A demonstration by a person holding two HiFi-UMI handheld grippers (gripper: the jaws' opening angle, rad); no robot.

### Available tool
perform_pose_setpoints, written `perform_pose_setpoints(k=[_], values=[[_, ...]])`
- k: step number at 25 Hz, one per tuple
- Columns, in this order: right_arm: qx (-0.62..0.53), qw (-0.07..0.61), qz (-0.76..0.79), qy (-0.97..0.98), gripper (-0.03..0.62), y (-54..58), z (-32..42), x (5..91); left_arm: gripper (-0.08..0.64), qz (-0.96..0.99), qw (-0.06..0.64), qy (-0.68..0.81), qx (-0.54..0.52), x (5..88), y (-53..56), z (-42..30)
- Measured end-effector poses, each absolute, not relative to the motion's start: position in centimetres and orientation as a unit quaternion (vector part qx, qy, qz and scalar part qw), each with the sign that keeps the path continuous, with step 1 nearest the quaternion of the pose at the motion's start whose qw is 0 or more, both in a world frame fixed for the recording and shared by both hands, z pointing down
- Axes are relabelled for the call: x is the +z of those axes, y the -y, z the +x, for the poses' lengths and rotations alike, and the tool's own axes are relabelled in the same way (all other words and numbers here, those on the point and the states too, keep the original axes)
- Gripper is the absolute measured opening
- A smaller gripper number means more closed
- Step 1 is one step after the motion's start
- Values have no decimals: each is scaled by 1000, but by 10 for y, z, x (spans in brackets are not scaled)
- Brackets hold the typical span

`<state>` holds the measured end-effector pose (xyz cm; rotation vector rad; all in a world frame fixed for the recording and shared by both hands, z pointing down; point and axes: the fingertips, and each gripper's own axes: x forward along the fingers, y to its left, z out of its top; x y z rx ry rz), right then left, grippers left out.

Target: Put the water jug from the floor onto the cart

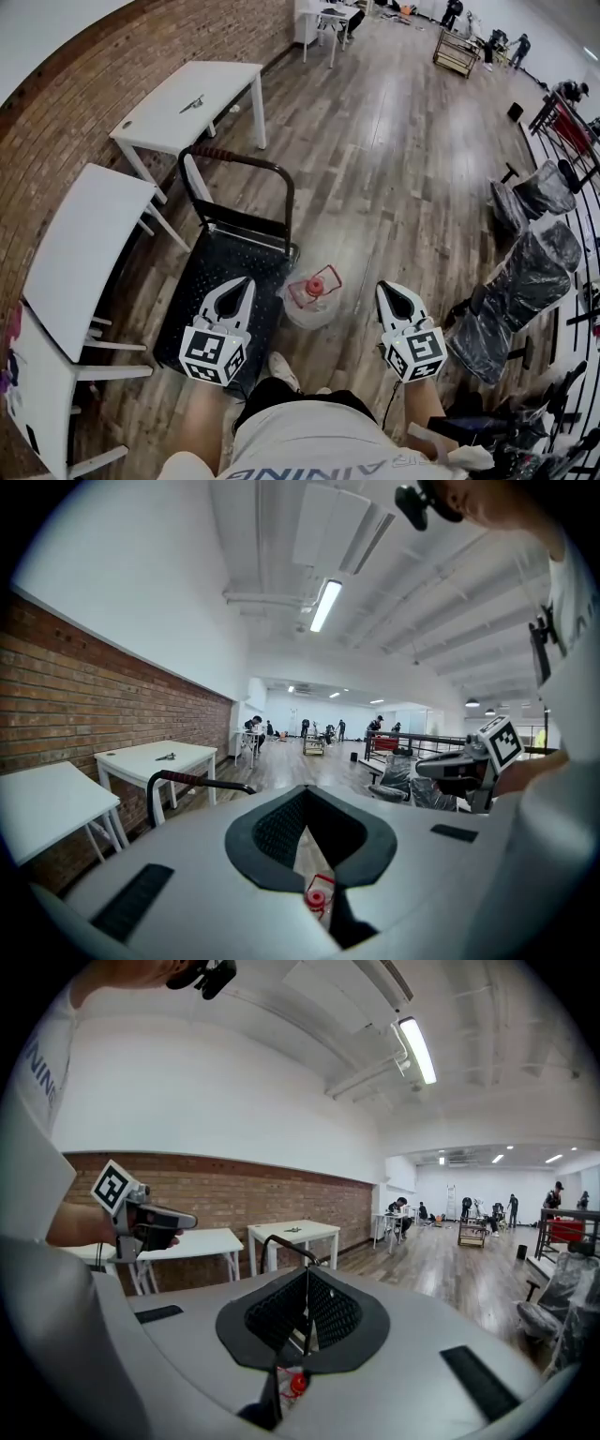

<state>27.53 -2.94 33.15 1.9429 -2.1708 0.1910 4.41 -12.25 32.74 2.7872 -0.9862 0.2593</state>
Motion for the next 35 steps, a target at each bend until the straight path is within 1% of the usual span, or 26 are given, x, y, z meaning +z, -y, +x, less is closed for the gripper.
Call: perform_pose_setpoints(k=[6, 9, 14, 19, 25, 30, 35], values=[[65, 148, 648, 744, 6, 80, 258, 351, 0, 933, 79, 336, 104, 346, 169, 24], [79, 161, 639, 748, 6, 102, 255, 373, 2, 927, 88, 348, 108, 360, 185, 17], [109, 190, 611, 761, 6, 137, 254, 420, 2, 914, 112, 370, 127, 387, 196, 10], [149, 228, 568, 776, 11, 159, 257, 488, 2, 892, 135, 406, 146, 411, 196, 7], [185, 268, 505, 799, 104, 171, 245, 580, 2, 869, 165, 428, 184, 467, 184, 14], [202, 284, 489, 800, 164, 186, 244, 647, 1, 852, 184, 451, 190, 507, 182, 13], [215, 310, 464, 801, 245, 188, 239, 703, 0, 838, 195, 469, 200, 535, 180, 5]])
